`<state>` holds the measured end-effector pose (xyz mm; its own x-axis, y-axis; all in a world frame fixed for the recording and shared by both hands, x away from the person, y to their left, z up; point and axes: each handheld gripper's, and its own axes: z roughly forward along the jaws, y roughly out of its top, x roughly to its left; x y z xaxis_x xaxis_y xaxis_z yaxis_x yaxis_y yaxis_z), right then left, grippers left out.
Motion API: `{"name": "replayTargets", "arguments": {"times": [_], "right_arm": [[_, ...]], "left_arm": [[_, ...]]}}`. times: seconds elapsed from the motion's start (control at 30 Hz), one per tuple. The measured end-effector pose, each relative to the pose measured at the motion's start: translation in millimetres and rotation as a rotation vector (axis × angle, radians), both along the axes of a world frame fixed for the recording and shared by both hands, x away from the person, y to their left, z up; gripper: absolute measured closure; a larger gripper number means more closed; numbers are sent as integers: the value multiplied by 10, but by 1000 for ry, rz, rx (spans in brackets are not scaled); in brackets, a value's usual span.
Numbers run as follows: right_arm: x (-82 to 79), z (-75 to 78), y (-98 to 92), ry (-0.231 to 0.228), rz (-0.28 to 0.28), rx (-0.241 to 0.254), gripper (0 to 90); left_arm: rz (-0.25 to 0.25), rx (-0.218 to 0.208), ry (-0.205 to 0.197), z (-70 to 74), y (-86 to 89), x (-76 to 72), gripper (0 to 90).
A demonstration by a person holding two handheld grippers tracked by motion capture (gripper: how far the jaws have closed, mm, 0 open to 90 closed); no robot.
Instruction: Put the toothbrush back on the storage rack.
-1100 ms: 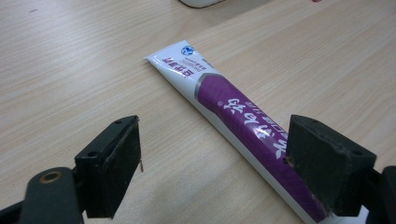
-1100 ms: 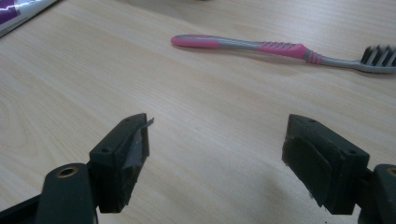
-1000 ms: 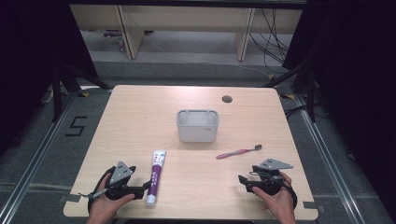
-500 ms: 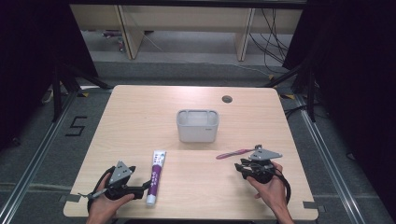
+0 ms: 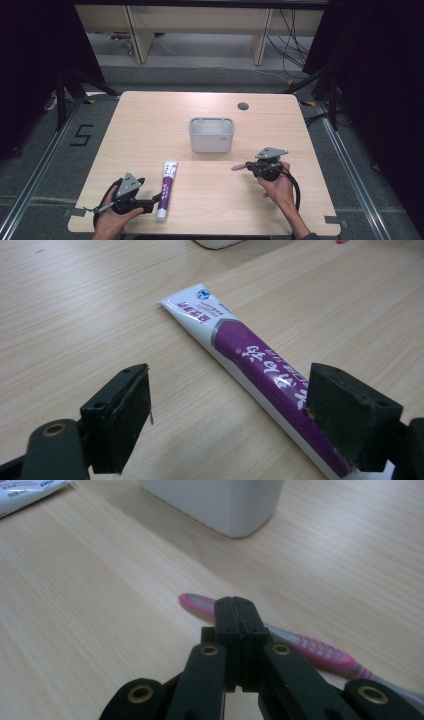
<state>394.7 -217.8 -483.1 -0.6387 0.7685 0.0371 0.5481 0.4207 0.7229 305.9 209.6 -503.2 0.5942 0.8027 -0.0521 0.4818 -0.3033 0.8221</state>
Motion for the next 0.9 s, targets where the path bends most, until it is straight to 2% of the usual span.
{"name": "replayTargets", "arguments": {"times": [0.1,0.13,0.17,0.2,0.3,0.33,0.4,0.43,0.5,0.53,0.57,0.6,0.63,0.7,0.73,0.8,0.83,0.9], "right_arm": [[74,1,48,-22,11,0,900],[96,4,62,-17,14,-1,900],[118,-1,105,2,1,-2,900],[184,-23,150,4,16,-8,900],[215,-32,209,11,13,-17,900],[236,-40,225,18,12,-16,900],[256,-59,281,29,0,-15,900],[298,-88,311,31,22,-39,900],[305,-105,328,31,9,-27,900],[311,-114,339,50,17,-46,900],[328,-136,344,28,12,-41,900],[318,-129,356,60,6,-42,900],[342,-145,346,43,15,-47,900],[350,-169,353,40,18,-36,900],[359,-172,347,25,37,-49,900],[350,-175,341,29,39,-51,900],[347,-177,339,26,40,-52,900],[336,-160,325,40,53,-61,900]], "left_arm": [[0,1,1,0,6,3,177],[5,-2,3,-1,7,0,177],[-4,15,4,4,21,3,177],[-4,20,4,7,23,1,177],[-8,22,4,8,26,-1,177],[1,10,2,2,18,-1,177],[-8,22,3,9,31,-1,177],[-5,19,2,8,30,-1,177],[-2,14,1,5,29,-1,177],[-2,15,1,5,30,0,177],[-2,15,2,5,30,1,177],[-2,14,2,5,29,2,177],[-2,14,2,5,28,2,177],[-5,16,2,3,27,2,177],[-6,18,3,4,27,3,177],[-7,17,3,2,23,4,177],[-10,39,3,8,34,5,177],[-8,23,4,7,25,-2,177]]}}
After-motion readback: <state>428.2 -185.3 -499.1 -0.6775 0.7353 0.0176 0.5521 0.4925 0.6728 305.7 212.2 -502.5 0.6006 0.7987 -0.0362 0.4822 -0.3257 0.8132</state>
